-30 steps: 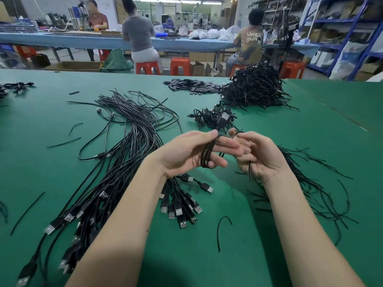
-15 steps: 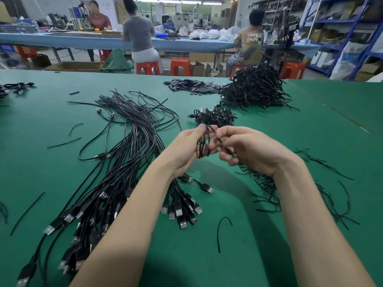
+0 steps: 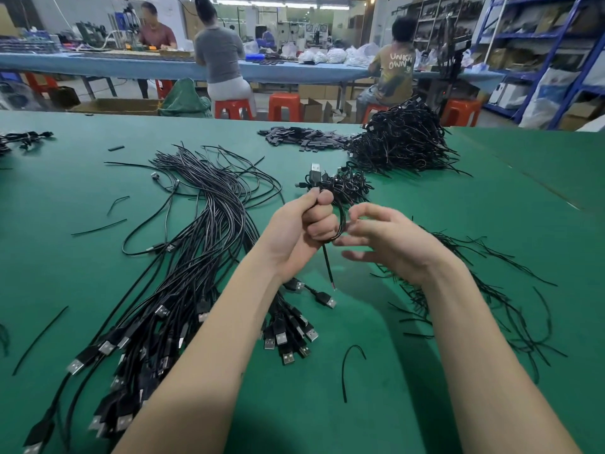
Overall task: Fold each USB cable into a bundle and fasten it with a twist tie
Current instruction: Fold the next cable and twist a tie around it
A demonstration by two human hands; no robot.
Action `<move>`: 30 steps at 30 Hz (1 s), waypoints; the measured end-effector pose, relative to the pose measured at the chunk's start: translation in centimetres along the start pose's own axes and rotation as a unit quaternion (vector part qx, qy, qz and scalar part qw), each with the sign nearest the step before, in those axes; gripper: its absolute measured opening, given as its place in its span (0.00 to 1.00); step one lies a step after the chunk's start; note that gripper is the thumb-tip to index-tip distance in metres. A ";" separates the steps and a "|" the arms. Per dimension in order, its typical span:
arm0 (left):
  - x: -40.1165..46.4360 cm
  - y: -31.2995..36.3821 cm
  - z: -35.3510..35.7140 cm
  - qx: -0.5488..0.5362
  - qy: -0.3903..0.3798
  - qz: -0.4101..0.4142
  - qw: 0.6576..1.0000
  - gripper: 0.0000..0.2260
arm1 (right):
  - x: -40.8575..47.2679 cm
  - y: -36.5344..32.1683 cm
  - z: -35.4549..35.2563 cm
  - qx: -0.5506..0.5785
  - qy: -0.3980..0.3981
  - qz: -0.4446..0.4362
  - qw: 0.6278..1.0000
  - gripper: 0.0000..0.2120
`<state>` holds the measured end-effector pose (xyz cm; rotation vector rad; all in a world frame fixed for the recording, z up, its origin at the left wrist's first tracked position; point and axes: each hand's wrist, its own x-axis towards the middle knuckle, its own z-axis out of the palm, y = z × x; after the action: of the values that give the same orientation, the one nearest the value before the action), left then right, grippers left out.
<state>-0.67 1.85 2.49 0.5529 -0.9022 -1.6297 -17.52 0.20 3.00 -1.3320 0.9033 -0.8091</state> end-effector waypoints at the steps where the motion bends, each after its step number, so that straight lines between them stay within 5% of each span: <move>1: -0.1 0.2 -0.2 -0.026 -0.017 -0.016 0.999 0.15 | 0.0 -0.2 -0.2 0.026 0.018 -0.013 0.999 0.04; 5: -0.7 0.4 -0.9 -0.044 -0.077 -0.070 0.994 0.15 | 0.1 -0.2 -0.4 0.005 0.014 -0.016 1.000 0.19; 10: -1.0 0.6 -1.4 -0.029 -0.115 -0.103 0.988 0.14 | 0.1 0.3 -0.4 -0.001 -0.005 0.003 1.000 0.11; 13: -0.4 0.3 -1.1 0.022 -0.061 -0.087 0.994 0.13 | 0.2 0.1 -0.6 -0.024 0.041 -0.021 0.999 0.02; 19: 1.2 -1.6 0.2 0.174 0.094 0.006 0.980 0.12 | 0.7 0.3 -0.2 -0.005 0.146 -0.055 0.988 0.01; 24: 1.0 -2.8 0.6 0.472 0.145 0.065 0.867 0.07 | 1.2 0.7 0.2 0.019 0.182 -0.065 0.981 0.01; 27: 1.0 -3.2 0.5 0.504 0.176 0.094 0.840 0.08 | 1.3 0.8 0.7 0.031 0.180 -0.077 0.980 0.02; 30: 1.1 -2.8 0.3 0.464 0.157 0.057 0.870 0.07 | 1.2 0.8 0.8 0.010 0.165 -0.099 0.981 0.02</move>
<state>-2.86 1.02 0.54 1.3478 -1.4136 -0.8674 -16.23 -0.47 2.17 -1.3057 1.0260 -1.2164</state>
